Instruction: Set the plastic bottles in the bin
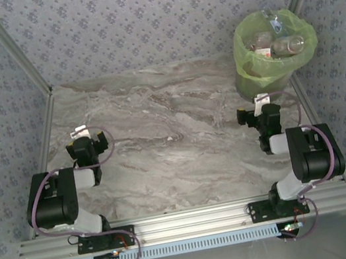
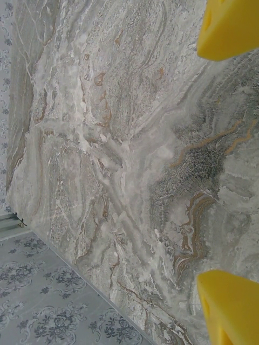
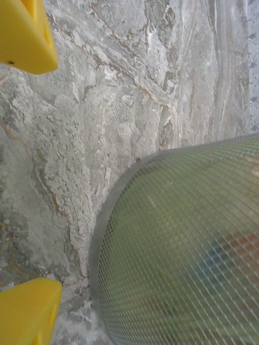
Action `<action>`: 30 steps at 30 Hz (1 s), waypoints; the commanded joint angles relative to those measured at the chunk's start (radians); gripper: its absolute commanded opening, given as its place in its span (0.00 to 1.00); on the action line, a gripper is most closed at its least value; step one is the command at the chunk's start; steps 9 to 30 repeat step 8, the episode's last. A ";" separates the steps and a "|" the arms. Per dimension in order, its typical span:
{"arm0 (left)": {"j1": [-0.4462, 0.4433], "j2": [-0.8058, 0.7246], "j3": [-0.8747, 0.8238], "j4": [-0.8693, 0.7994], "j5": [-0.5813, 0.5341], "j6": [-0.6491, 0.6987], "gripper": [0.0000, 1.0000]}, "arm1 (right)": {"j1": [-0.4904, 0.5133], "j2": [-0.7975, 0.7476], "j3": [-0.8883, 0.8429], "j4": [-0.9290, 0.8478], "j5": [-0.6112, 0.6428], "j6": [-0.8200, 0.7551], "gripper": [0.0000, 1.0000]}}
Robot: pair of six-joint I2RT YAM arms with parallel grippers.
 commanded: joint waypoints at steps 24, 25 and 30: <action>-0.003 0.001 0.002 0.039 -0.009 -0.002 0.99 | 0.005 0.001 0.022 -0.017 -0.027 -0.008 0.99; -0.003 0.001 0.002 0.039 -0.009 -0.002 0.99 | 0.005 0.001 0.022 -0.017 -0.027 -0.008 0.99; -0.003 0.001 0.002 0.039 -0.009 -0.002 0.99 | 0.005 0.001 0.022 -0.017 -0.027 -0.008 0.99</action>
